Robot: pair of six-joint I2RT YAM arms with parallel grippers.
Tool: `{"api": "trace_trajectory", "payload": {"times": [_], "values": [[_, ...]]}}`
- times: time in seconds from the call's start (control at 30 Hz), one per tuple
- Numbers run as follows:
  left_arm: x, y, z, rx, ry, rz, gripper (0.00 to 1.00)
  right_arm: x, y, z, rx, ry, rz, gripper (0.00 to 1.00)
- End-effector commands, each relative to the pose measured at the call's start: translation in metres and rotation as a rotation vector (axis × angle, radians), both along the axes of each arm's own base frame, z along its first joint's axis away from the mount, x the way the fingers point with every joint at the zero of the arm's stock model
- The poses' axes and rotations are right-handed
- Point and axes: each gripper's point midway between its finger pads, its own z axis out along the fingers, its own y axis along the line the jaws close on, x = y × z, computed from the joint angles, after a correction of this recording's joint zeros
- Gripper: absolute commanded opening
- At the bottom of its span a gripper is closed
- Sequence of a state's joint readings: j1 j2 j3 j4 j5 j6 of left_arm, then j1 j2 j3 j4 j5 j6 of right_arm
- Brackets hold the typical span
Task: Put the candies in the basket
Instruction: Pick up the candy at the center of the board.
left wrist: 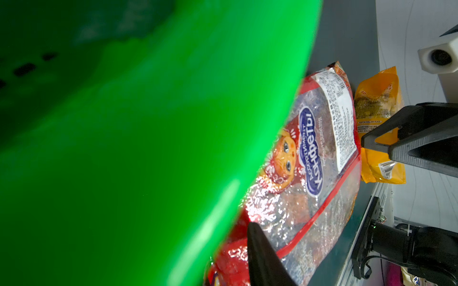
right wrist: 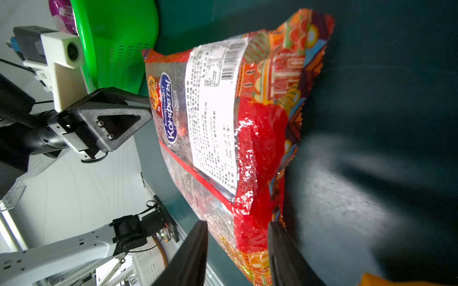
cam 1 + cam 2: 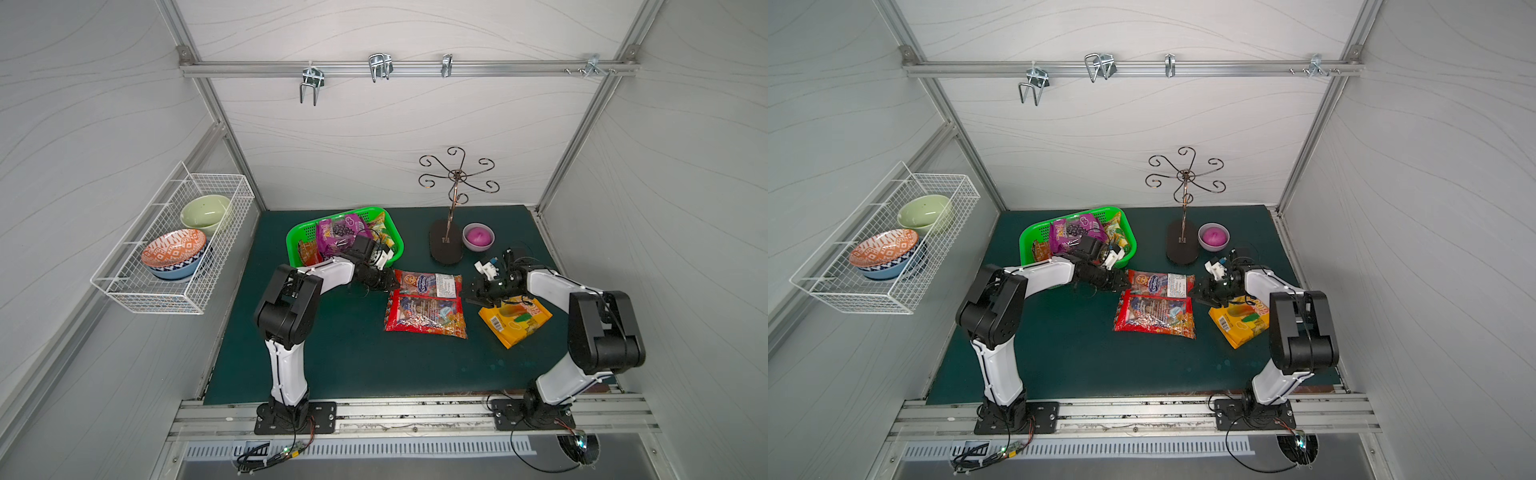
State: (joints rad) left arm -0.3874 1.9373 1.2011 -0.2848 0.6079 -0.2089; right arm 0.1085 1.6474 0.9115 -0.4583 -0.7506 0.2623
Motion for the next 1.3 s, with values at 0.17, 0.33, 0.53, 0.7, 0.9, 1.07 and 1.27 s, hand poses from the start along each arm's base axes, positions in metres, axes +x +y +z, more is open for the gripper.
{"api": "trace_trajectory", "payload": {"times": [0.17, 0.33, 0.53, 0.7, 0.9, 1.07, 1.27], "values": [[-0.042, 0.017, -0.058, 0.163, 0.277, 0.020, 0.22, 0.003, -0.010, -0.019, -0.003, 0.070, 0.000, 0.42], [-0.040, 0.021, -0.059, 0.187, 0.267, 0.034, 0.08, 0.002, -0.033, -0.034, -0.141, 0.123, -0.055, 0.39], [-0.037, 0.021, -0.057, 0.188, 0.267, 0.035, 0.00, 0.007, -0.036, -0.017, -0.166, 0.063, -0.073, 0.40], [-0.029, 0.031, -0.032, 0.182, 0.223, 0.060, 0.00, 0.010, -0.027, -0.004, -0.109, 0.014, -0.052, 0.41], [-0.032, 0.033, 0.015, 0.146, 0.148, 0.038, 0.00, 0.005, -0.011, -0.002, -0.106, 0.001, 0.007, 0.42], [-0.044, 0.037, 0.040, 0.128, 0.150, 0.027, 0.00, 0.002, -0.003, -0.001, -0.122, -0.009, 0.038, 0.42], [-0.056, 0.034, 0.016, 0.087, 0.169, -0.012, 0.22, 0.002, -0.002, 0.005, -0.124, -0.040, 0.041, 0.47]]}}
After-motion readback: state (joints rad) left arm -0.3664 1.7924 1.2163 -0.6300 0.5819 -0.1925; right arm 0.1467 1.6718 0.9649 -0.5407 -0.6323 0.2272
